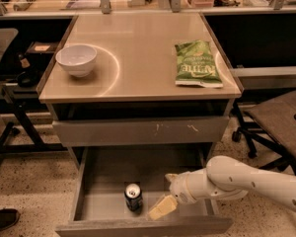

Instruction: Pick pepsi can from middle drawer and place on counter

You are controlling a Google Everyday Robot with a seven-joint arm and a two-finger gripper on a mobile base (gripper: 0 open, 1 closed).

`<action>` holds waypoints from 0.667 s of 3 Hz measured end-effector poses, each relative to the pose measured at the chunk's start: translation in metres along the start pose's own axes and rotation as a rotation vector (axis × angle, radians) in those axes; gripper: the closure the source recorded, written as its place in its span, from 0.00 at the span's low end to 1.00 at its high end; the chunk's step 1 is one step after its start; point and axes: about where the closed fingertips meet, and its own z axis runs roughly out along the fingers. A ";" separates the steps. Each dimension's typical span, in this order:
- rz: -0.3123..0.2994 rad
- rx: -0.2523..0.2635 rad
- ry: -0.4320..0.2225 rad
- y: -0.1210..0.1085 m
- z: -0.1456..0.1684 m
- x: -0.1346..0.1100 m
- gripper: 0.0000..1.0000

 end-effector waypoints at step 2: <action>-0.083 0.057 -0.097 -0.044 0.039 -0.012 0.00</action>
Offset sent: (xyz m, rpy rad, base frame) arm 0.0626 0.0163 -0.0271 0.0517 -0.1909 -0.0079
